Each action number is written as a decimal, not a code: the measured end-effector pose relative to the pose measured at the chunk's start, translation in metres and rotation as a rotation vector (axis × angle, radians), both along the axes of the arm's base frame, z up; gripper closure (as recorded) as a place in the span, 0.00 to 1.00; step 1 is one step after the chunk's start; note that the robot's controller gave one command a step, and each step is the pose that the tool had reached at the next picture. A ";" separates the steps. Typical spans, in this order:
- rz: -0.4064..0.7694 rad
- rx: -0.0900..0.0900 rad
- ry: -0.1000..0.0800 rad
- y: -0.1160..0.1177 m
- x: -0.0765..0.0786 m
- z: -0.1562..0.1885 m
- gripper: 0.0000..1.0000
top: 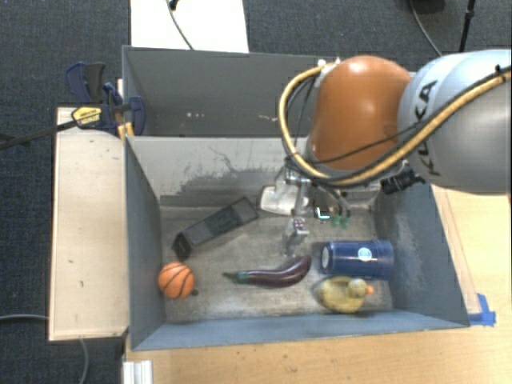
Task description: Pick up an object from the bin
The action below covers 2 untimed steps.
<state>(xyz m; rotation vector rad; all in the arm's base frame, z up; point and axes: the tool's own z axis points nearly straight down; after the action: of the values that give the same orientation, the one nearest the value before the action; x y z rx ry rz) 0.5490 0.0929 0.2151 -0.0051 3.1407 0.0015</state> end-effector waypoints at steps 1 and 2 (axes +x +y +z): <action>-0.002 0.000 -0.002 0.000 0.001 0.001 0.00; 0.051 0.001 -0.009 -0.004 -0.018 -0.032 0.00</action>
Offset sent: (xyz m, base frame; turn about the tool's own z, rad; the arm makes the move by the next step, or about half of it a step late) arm -0.0463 -0.0087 -0.0805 -0.1212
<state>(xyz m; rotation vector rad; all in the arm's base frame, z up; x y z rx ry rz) 0.5312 0.0894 0.1834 -0.0852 3.1303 0.0024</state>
